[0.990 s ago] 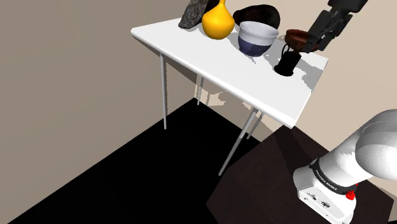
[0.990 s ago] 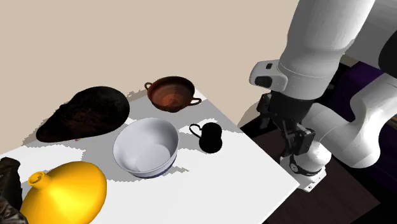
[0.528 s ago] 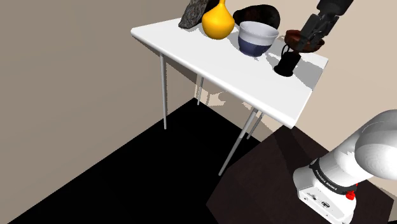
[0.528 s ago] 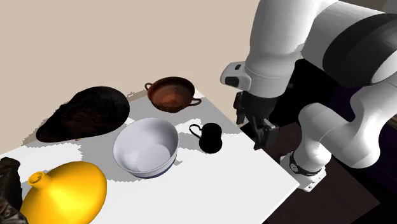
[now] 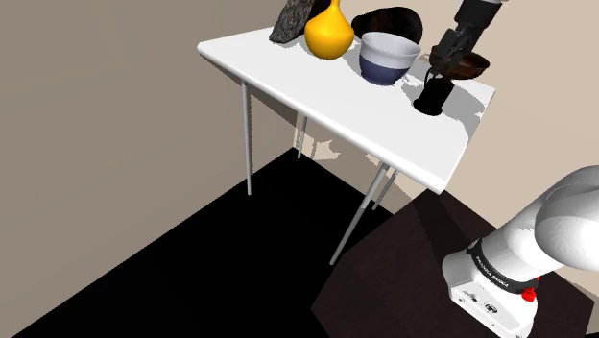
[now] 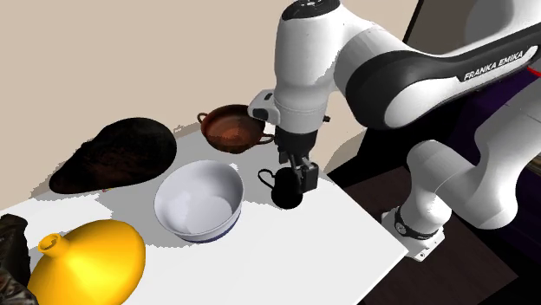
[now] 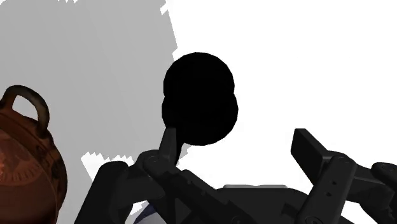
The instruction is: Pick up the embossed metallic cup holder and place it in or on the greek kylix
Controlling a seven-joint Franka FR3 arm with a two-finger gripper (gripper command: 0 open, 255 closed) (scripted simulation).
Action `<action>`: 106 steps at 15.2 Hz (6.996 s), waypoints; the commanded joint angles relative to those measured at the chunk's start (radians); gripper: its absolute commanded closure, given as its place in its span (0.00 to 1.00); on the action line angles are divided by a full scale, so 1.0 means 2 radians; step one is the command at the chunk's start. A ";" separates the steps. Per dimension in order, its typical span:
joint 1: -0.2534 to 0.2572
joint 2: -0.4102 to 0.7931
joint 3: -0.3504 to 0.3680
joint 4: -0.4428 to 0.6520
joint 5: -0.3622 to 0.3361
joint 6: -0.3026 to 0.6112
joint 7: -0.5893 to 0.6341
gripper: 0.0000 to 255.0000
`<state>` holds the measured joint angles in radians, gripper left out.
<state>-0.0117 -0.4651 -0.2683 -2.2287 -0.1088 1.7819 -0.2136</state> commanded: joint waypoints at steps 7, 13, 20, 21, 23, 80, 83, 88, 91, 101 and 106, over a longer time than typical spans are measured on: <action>-0.001 0.048 -0.021 -0.004 -0.004 0.056 -0.027 0.00; -0.002 0.051 -0.023 -0.019 -0.004 0.074 -0.028 0.00; -0.002 0.051 -0.022 -0.019 -0.004 0.074 -0.028 1.00; -0.002 0.051 -0.023 -0.019 -0.004 0.074 -0.028 1.00; -0.002 0.051 -0.023 -0.018 -0.004 0.073 -0.028 1.00; -0.130 0.390 -0.151 0.578 0.144 -0.214 -0.282 1.00; -0.118 0.374 -0.151 0.533 0.134 -0.184 -0.279 1.00; -0.105 0.353 -0.149 0.471 0.122 -0.140 -0.275 1.00; -0.099 0.344 -0.149 0.438 0.116 -0.115 -0.273 1.00; -0.095 0.336 -0.148 0.408 0.112 -0.091 -0.271 1.00; -0.095 0.336 -0.148 0.408 0.112 -0.091 -0.271 0.00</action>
<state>-0.2008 0.2072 -0.5637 -1.4133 0.1157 1.5995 -0.7565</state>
